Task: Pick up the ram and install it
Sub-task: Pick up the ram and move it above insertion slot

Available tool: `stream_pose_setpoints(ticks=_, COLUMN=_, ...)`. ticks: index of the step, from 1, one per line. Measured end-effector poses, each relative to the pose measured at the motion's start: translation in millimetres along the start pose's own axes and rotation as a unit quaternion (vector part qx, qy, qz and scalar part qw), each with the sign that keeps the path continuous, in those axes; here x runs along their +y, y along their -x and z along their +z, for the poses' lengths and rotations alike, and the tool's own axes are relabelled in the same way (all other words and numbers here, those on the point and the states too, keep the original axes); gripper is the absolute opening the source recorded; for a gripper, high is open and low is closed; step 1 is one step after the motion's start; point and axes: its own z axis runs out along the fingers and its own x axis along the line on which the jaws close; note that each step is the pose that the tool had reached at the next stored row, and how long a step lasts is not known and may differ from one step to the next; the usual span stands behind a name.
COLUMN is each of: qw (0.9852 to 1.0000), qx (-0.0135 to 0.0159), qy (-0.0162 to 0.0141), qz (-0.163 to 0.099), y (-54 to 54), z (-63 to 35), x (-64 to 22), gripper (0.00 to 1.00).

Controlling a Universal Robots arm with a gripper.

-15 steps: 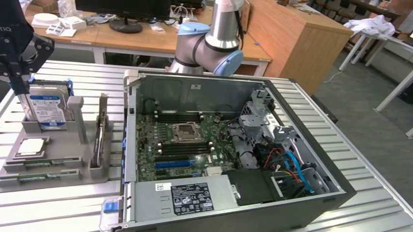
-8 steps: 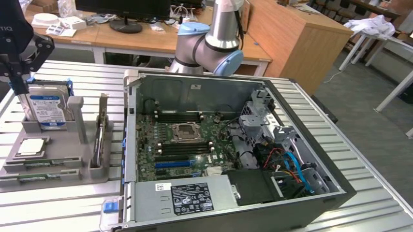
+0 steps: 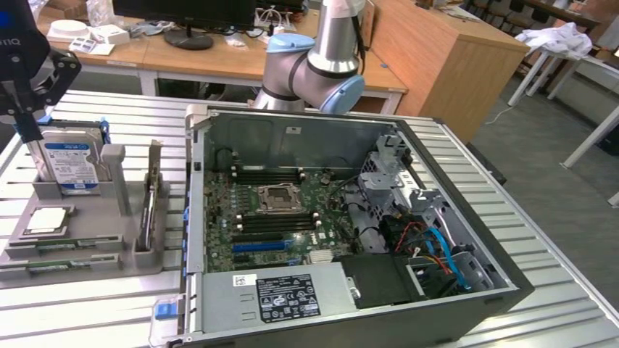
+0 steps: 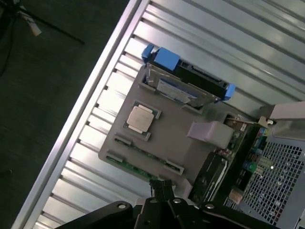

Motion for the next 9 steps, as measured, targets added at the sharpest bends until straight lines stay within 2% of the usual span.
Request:
stream_pose_setpoints(ticks=5, qw=0.999, qx=0.002, qy=0.001, qz=-0.046, y=0.0, z=0.0, x=0.0, gripper=0.11)
stream_pose_setpoints(ticks=9, qw=0.9967, qx=0.0036, qy=0.0019, qz=-0.082, y=0.0, z=0.0, x=0.0, gripper=0.11)
